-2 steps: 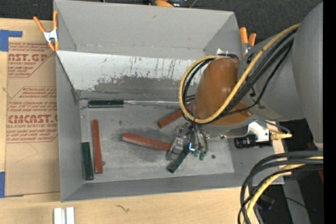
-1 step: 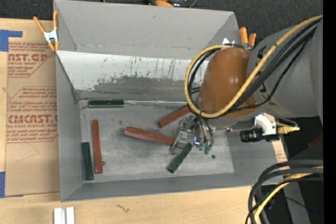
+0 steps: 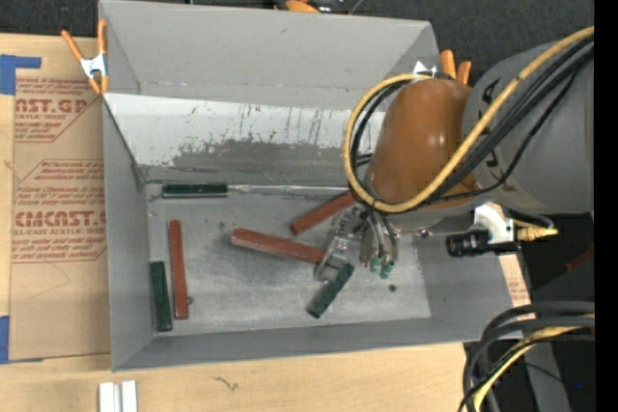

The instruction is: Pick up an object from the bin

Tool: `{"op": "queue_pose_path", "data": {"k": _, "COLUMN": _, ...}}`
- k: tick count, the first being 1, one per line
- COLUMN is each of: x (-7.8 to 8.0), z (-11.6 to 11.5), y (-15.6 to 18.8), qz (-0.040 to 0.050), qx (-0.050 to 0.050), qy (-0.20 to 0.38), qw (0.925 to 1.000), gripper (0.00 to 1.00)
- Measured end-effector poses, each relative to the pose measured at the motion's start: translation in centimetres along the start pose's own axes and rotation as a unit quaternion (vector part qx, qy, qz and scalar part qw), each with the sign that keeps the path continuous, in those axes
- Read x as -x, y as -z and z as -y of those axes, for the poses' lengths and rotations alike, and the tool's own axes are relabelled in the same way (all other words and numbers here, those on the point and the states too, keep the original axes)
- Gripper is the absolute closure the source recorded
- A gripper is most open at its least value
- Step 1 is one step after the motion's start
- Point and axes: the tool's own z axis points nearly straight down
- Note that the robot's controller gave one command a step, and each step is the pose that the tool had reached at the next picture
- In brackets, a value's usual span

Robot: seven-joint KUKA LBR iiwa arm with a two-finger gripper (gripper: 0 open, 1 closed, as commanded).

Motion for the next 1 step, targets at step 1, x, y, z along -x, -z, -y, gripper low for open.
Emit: {"op": "queue_pose_path", "data": {"k": 1, "x": -0.02, "z": -0.05, "y": 1.49, "qz": -0.0001, "qx": 0.0, "qy": 0.0, "qw": 1.0, "gripper": 1.0}}
